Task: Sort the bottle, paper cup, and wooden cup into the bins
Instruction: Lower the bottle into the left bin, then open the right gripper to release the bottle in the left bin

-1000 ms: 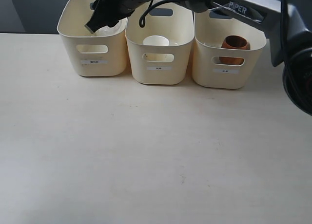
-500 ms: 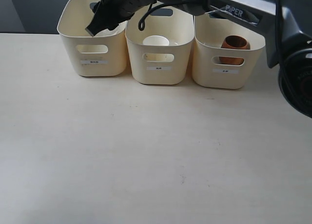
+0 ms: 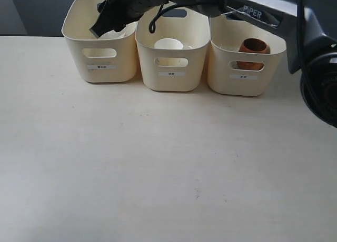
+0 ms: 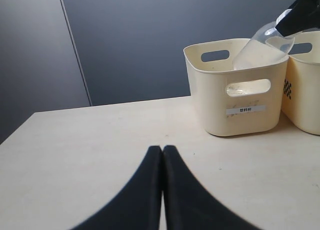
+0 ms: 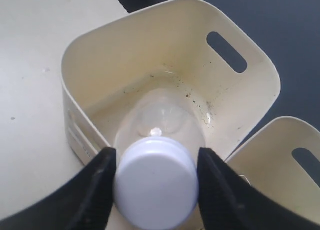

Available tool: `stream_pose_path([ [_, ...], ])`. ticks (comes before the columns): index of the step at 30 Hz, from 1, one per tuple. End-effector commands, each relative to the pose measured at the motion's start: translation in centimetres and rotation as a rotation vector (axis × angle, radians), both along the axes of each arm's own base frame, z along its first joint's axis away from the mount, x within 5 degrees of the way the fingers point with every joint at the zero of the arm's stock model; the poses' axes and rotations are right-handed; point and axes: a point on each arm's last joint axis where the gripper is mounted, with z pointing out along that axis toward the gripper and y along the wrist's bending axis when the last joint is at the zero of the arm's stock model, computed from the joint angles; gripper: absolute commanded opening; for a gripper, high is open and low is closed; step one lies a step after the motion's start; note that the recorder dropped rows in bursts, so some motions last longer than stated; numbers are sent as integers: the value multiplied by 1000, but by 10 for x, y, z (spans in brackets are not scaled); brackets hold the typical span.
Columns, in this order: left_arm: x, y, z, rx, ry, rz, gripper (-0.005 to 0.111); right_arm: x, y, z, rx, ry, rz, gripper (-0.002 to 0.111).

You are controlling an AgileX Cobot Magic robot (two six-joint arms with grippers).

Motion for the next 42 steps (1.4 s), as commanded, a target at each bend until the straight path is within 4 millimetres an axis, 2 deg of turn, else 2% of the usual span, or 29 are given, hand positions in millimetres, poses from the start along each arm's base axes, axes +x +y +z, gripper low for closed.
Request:
stream_pose_path([
  [1,0,0,0,2,-12,1,0,2,1,5,46,-24,-3,59],
  [3,0,0,0,2,-12,1,0,2,0,5,43,-19,-4,62],
  [23,0,0,0,2,-12,1,0,0,1,7,66,11,-16,61],
  [26,0,0,0,2,-12,1,0,-4,-3,12,46,34,-21,52],
  [33,0,0,0,2,-12,1,0,-15,-12,29,-14,71,-13,23],
  [38,0,0,0,2,-12,1,0,-32,-12,42,-83,97,35,1],
  [42,0,0,0,2,-12,1,0,-47,-5,49,-110,113,65,-1],
])
